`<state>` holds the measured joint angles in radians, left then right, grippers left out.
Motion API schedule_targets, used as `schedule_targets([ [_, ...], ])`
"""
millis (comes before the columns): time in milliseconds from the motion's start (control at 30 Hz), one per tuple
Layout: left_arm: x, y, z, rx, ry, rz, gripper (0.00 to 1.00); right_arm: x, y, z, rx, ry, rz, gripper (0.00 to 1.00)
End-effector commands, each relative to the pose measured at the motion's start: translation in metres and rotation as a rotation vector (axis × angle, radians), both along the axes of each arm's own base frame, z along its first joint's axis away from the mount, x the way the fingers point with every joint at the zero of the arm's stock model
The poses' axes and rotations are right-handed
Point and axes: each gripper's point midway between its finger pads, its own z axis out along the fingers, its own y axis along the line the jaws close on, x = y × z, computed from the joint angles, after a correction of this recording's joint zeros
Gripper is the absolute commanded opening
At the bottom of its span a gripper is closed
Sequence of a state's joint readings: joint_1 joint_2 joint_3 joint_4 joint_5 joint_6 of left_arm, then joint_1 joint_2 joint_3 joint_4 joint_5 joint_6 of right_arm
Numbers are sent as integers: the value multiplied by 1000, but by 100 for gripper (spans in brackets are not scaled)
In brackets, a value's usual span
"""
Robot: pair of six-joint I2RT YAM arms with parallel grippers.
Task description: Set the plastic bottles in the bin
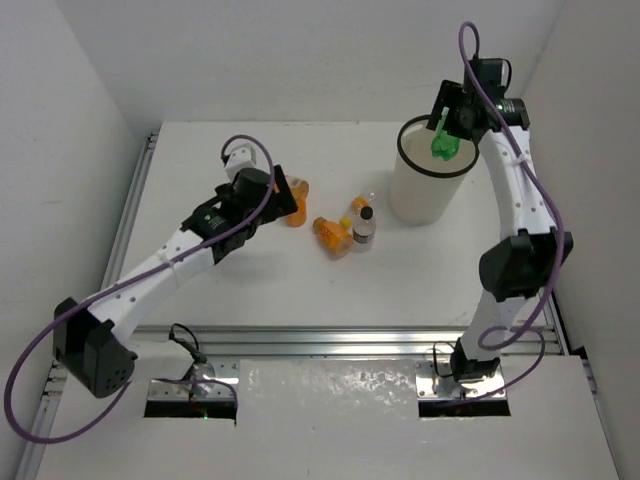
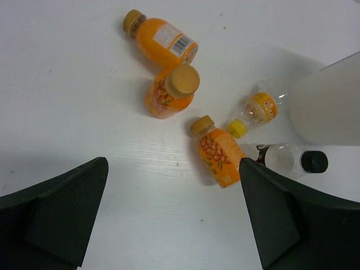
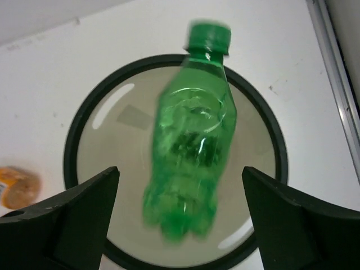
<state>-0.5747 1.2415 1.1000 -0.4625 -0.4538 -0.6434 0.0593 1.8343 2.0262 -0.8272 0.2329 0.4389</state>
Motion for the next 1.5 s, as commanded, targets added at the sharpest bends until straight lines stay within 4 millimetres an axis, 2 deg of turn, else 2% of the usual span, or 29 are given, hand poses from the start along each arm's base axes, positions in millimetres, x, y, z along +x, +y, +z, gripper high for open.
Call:
schedule_targets([
  [0, 23, -16, 34, 18, -78, -54, 100, -7, 6, 10, -23, 50, 53, 90],
  [133, 50, -25, 32, 73, -57, -58, 100, -19, 7, 35, -21, -9, 62, 99],
  [167, 60, -24, 18, 104, -28, -59, 100, -23, 7, 35, -19, -15, 64, 99],
  [200, 66, -24, 13, 113, -14, -60, 100, -34, 8, 52, -11, -55, 70, 99],
  [233, 71, -27, 13, 110, -3, -71, 100, -40, 13, 57, 9, -69, 92, 99],
  [267, 80, -23, -1, 131, 28, -62, 100, -48, 17, 60, 22, -78, 109, 99],
  [300, 85, -22, -5, 139, 40, -58, 100, -53, 23, 50, 38, -70, 132, 99],
  [333, 92, -26, -14, 135, 59, -71, 100, -69, 28, 68, 59, -124, 159, 99],
  [367, 100, -22, -18, 140, 67, -75, 100, -78, 33, 69, 75, -137, 180, 99],
  [400, 105, -23, -23, 135, 77, -79, 100, -83, 42, 54, 94, -128, 214, 99],
  [433, 113, -28, -32, 127, 100, -95, 100, -98, 47, 67, 107, -174, 238, 99],
  [500, 126, -26, -35, 125, 114, -86, 100, -109, 60, 52, 139, -163, 285, 99],
  [533, 131, -29, -54, 132, 150, -98, 100, -120, 64, 60, 150, -194, 306, 99],
  [567, 137, -29, -59, 129, 161, -105, 98, -125, 71, 48, 165, -176, 327, 99],
  [600, 143, -33, -70, 124, 185, -122, 96, -133, 77, 51, 172, -193, 353, 99],
  [700, 146, -42, -87, 119, 224, -153, 85, -142, 89, 36, 174, -169, 395, 99],
  [800, 136, -42, -114, 121, 299, -152, 74, -145, 91, 26, 165, -148, 408, 99],
  [867, 121, -42, -120, 119, 332, -145, 56, -146, 91, 20, 159, -134, 413, 99],
  [967, 106, -39, -127, 120, 342, -141, 50, -146, 91, 12, 161, -119, 414, 99],
  [1000, 104, -39, -122, 116, 329, -142, 34, -146, 93, 10, 166, -113, 421, 99],
  [1067, 94, -34, -124, 134, 345, -130, 17, -148, 98, 5, 176, -107, 435, 99],
  [1100, 91, -31, -114, 136, 327, -119, 6, -148, 101, 3, 179, -103, 445, 99],
  [1133, 85, -32, -108, 141, 320, -115, 3, -152, 112, -1, 185, -99, 503, 99],
  [1167, 74, -27, -92, 144, 290, -107, 0, -154, 122, -3, 194, -98, 557, 99],
  [1233, 52, -36, -63, 85, 233, -168, 0, -171, 167, -9, 245, -113, 806, 99],
  [1300, 36, -46, -45, 19, 188, -256, 0, -186, 202, -15, 270, -156, 1006, 99],
  [1333, 22, -54, -44, -18, 195, -318, 0, -198, 223, -19, 264, -161, 1086, 99],
  [1367, 12, -55, -24, -51, 151, -347, 0, -203, 234, -22, 252, -169, 1143, 99],
  [1467, -14, -57, -9, -104, 119, -420, 0, -217, 270, -30, 187, -208, 1282, 99],
])
